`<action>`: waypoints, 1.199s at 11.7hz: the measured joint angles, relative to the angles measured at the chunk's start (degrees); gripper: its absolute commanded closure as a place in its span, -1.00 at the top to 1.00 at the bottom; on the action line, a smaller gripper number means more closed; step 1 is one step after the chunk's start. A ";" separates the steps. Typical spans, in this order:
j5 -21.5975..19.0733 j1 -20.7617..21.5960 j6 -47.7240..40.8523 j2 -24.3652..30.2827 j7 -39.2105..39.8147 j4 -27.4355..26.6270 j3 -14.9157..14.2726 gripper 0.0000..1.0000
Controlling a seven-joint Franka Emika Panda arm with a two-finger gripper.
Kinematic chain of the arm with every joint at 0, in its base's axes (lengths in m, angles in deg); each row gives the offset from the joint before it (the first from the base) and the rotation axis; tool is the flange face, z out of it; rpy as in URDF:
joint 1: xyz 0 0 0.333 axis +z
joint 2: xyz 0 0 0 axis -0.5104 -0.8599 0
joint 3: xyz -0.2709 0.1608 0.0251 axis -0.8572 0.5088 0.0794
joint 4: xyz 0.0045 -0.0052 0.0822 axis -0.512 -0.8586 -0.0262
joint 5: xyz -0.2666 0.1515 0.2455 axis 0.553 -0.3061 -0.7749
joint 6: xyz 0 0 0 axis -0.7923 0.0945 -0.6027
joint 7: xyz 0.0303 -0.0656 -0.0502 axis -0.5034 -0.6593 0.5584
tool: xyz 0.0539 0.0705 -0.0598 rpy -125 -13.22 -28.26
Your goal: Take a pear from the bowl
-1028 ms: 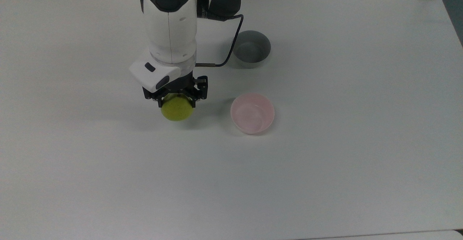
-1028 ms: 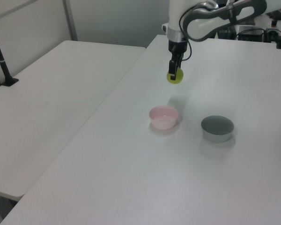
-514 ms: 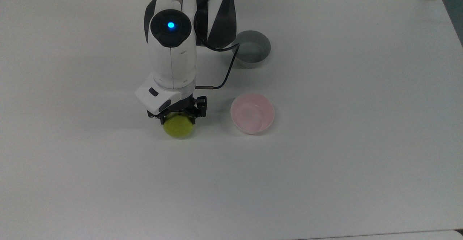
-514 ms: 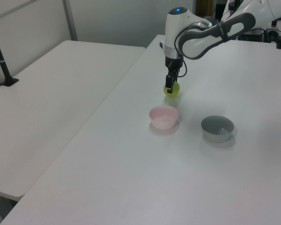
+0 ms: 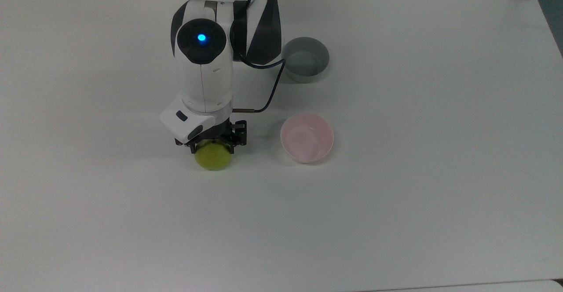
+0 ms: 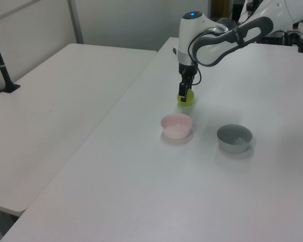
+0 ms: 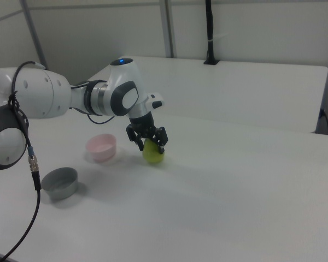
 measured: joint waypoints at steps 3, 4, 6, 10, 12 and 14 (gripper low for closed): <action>0.00 0.01 0.00 0.01 0.00 0.13 0.02 1.00; 0.00 0.01 0.00 0.17 0.00 0.37 0.02 1.00; 0.03 0.15 -1.74 1.96 0.00 0.78 0.06 1.00; 0.02 1.13 -13.06 10.72 0.00 1.63 0.67 1.00; 0.01 2.58 -18.88 15.28 -0.44 1.67 0.88 1.00; -0.50 3.72 -25.34 20.38 -0.92 1.59 0.93 1.00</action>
